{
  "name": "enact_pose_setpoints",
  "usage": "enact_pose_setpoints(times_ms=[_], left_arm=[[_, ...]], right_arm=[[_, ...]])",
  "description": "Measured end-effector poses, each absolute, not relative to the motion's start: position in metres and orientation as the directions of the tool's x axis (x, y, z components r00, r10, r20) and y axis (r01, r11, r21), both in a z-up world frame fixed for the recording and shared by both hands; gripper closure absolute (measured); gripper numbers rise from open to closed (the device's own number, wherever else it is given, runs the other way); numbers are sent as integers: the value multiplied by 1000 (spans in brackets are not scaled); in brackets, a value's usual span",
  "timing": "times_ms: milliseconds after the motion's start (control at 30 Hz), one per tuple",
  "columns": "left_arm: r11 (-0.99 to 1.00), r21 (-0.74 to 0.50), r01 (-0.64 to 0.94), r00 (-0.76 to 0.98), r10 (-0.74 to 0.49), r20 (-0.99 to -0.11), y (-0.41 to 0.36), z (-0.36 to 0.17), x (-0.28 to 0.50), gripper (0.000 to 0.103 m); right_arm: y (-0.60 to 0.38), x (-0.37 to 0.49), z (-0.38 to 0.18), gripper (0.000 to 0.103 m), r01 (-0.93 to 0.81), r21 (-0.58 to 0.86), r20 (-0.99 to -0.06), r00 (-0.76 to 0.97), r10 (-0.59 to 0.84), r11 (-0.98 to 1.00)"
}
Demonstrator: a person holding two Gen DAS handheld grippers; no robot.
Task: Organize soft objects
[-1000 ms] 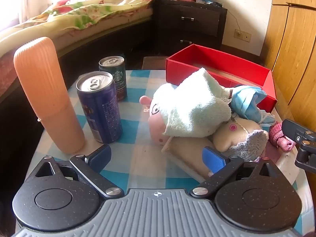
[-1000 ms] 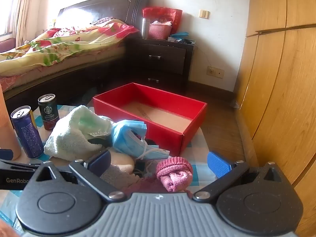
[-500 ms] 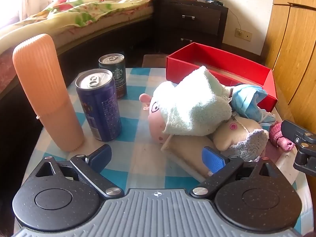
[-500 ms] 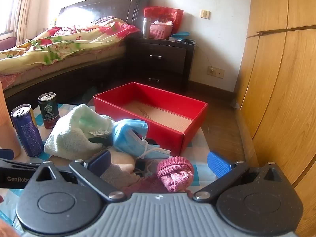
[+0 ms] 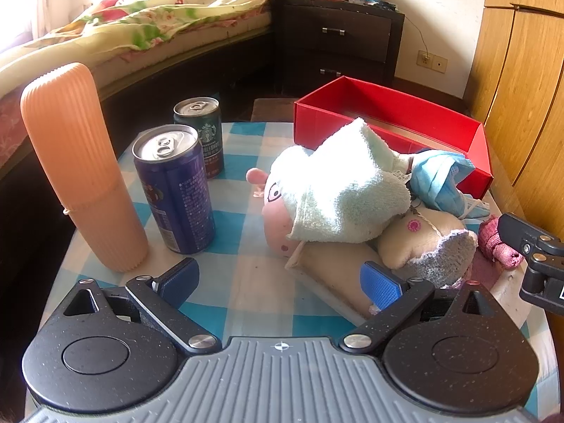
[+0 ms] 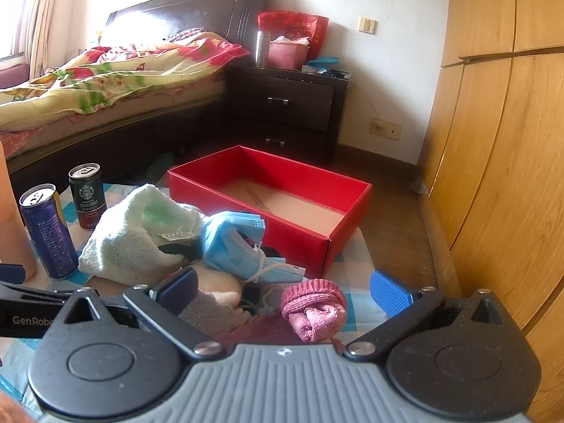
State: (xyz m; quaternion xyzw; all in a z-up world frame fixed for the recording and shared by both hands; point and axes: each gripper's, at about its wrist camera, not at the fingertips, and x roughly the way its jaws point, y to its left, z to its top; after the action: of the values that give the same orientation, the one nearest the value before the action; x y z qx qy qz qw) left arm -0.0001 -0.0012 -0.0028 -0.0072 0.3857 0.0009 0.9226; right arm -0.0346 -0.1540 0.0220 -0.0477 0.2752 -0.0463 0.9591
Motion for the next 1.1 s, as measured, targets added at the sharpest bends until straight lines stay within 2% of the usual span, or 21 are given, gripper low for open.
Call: enact_pose_setpoints(times_ms=[933,1100], left_arm=[[1000,-31,5,688,-25,-725,-4,-5,0,9],[998,-67,-3,666,-48,-745,-2,-10,-6,9]], right_arm=[[-147,-35,17,18,45,-151,-535,836,-119,988],[-176,-42,20,18,105,-170,-527,831,-180,980]])
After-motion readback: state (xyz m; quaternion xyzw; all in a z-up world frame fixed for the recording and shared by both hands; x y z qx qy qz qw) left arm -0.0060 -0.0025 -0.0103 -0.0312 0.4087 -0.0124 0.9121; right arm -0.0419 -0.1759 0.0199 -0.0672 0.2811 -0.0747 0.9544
